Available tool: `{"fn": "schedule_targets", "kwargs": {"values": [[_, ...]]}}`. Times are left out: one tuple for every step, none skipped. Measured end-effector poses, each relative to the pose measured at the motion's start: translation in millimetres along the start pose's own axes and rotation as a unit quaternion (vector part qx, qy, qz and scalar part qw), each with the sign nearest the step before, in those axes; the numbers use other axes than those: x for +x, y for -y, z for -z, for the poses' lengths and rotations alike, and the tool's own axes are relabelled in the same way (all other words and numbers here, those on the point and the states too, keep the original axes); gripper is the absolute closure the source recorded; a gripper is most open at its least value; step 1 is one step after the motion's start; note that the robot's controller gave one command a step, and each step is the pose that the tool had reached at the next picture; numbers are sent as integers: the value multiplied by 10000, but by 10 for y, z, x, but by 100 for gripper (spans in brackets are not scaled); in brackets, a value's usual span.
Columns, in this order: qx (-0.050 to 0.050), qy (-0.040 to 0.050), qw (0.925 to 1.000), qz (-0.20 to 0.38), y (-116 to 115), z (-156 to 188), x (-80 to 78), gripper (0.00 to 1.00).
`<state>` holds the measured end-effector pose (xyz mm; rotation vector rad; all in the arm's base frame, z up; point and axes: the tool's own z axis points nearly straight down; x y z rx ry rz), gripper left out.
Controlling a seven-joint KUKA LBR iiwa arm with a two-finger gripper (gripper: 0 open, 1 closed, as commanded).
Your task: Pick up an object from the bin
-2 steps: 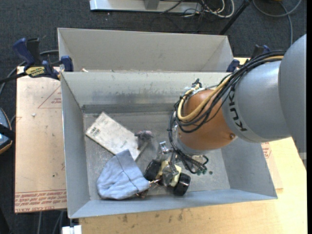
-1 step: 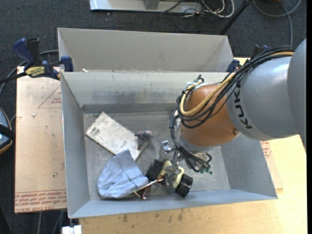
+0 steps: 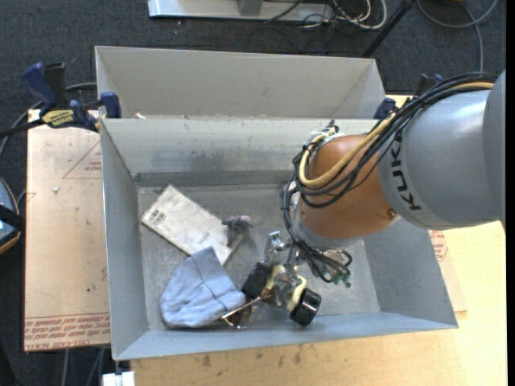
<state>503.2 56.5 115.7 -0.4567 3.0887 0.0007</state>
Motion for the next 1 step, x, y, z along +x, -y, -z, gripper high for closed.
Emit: {"fn": "schedule_targets", "kwargs": {"values": [[-8,-41,10000,-6,-2,66,6,100]]}}
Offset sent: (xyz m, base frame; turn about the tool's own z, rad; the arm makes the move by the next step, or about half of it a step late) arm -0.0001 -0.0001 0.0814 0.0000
